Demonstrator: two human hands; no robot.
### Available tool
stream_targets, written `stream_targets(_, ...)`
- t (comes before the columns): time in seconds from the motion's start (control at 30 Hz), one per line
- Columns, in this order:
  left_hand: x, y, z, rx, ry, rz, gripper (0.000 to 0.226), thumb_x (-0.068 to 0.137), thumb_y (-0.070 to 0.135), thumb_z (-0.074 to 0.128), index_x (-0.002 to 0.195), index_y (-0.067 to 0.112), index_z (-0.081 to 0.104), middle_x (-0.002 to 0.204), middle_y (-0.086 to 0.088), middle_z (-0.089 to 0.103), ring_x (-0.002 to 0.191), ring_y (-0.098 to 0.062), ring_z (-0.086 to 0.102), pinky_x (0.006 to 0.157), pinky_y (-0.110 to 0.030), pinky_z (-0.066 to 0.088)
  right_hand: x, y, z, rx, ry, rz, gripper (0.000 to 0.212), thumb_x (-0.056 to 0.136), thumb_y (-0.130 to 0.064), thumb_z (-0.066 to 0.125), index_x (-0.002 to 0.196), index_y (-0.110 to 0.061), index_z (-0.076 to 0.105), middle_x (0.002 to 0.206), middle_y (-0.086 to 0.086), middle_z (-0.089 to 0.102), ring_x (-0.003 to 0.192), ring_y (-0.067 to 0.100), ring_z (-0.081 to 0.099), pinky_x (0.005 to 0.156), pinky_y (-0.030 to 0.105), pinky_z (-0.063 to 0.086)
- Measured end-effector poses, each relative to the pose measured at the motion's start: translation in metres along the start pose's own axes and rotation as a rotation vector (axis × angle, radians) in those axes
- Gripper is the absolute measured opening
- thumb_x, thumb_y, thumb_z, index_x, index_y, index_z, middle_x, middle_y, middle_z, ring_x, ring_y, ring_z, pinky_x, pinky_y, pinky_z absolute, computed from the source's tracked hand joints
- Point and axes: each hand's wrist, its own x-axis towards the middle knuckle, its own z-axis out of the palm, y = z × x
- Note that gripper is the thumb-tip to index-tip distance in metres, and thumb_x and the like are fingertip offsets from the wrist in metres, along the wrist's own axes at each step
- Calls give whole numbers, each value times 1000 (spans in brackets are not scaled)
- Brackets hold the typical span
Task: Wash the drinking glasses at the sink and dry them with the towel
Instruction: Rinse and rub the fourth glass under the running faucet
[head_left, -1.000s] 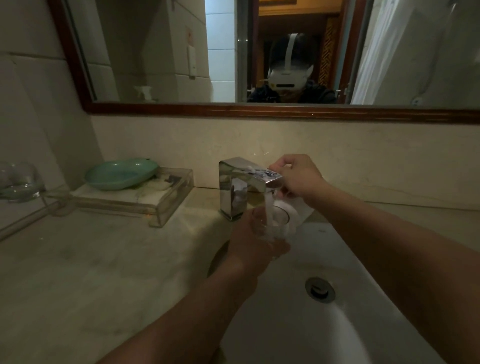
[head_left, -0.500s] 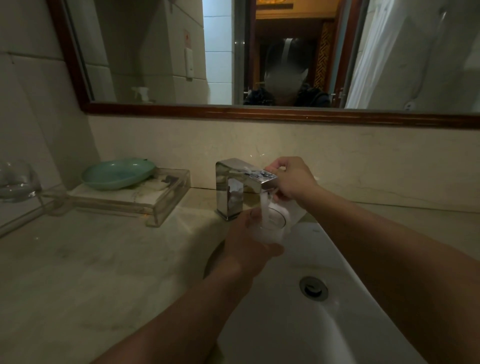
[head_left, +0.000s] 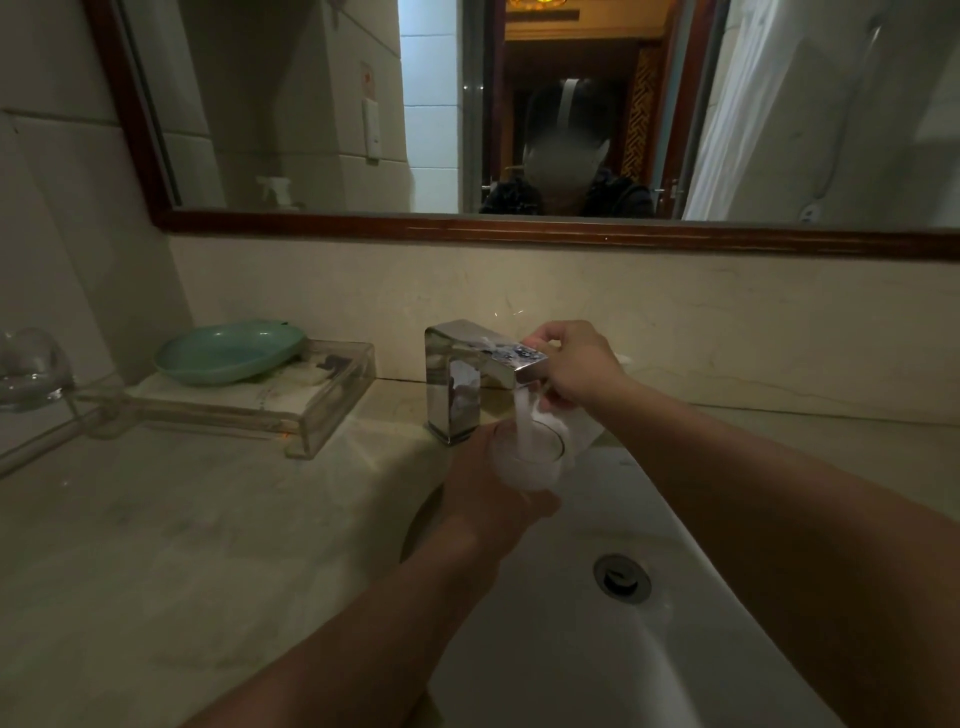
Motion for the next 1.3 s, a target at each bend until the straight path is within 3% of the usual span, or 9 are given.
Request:
stream_targets(0.07, 0, 1, 0, 33, -10, 21, 65, 65, 1, 90, 120, 26, 65, 110, 2, 69, 92, -21, 71, 62, -28, 61, 1, -1, -1, -3, 3, -5, 11, 97, -22, 68, 87, -17, 70, 65, 13, 72, 39, 22, 59, 40, 25, 47)
stream_targets(0.37, 3, -5, 0, 4, -16, -13, 58, 66, -7, 89, 107, 26, 65, 104, -2, 71, 89, -25, 71, 69, -44, 63, 3, -3, -1, -18, 2, 10, 12, 97, -23, 67, 87, -18, 73, 62, 11, 72, 39, 21, 59, 41, 25, 48)
stream_targets(0.53, 7, -9, 4, 64, -32, -2, 61, 66, -3, 92, 120, 13, 67, 100, -6, 72, 73, -15, 69, 49, -21, 52, -8, -13, 1, -91, -6, 6, 20, 102, -23, 59, 92, -9, 70, 74, 13, 70, 49, 25, 61, 40, 29, 50)
stream_targets(0.67, 3, -5, 1, 84, -99, -25, 53, 68, -4, 88, 115, 13, 70, 90, -9, 75, 60, -12, 67, 51, -28, 54, -29, -25, -21, -93, -212, -9, 41, 107, -39, 45, 106, -5, 68, 80, 12, 76, 63, 28, 68, 53, 36, 58)
stream_targets(0.77, -2, -1, -1, 181, -187, -11, 52, 61, 9, 93, 110, 12, 75, 93, -11, 78, 77, -24, 75, 66, -45, 62, -56, -26, -35, -38, -442, 56, 29, 109, -38, 37, 123, -21, 56, 100, 12, 76, 71, 27, 69, 57, 35, 58)
stream_targets(0.87, -11, -2, -4, 204, -248, -6, 67, 54, 14, 99, 116, 16, 74, 106, -2, 77, 96, -19, 75, 82, -45, 64, -79, -5, -47, -31, -356, 111, 29, 107, -29, 47, 135, -27, 44, 111, 9, 72, 77, 23, 67, 54, 31, 53)
stream_targets(0.97, -22, 0, -5, 240, -352, -37, 68, 59, 3, 96, 120, 17, 68, 108, 0, 72, 96, -14, 69, 77, -36, 64, -106, 28, -66, -178, -275, 238, 33, 94, -28, 67, 124, -27, 55, 109, 8, 70, 85, 23, 67, 63, 31, 49)
stream_targets(1.17, -39, 11, 8, 662, -584, 67, 77, 63, 19, 97, 132, 26, 63, 124, 3, 67, 111, -19, 64, 92, -37, 60, -156, 72, -71, -295, -664, 478, 24, 90, -26, 68, 110, -12, 70, 97, 3, 78, 70, 17, 66, 49, 21, 33)
stream_targets(1.3, -49, 12, 21, 681, -687, 84, 63, 66, 16, 95, 124, 22, 69, 117, 0, 73, 104, -21, 70, 91, -39, 62, -156, 83, -61, -392, -797, 587, 30, 93, -25, 63, 112, -3, 71, 82, 4, 66, 56, 12, 40, 44, 19, 22)
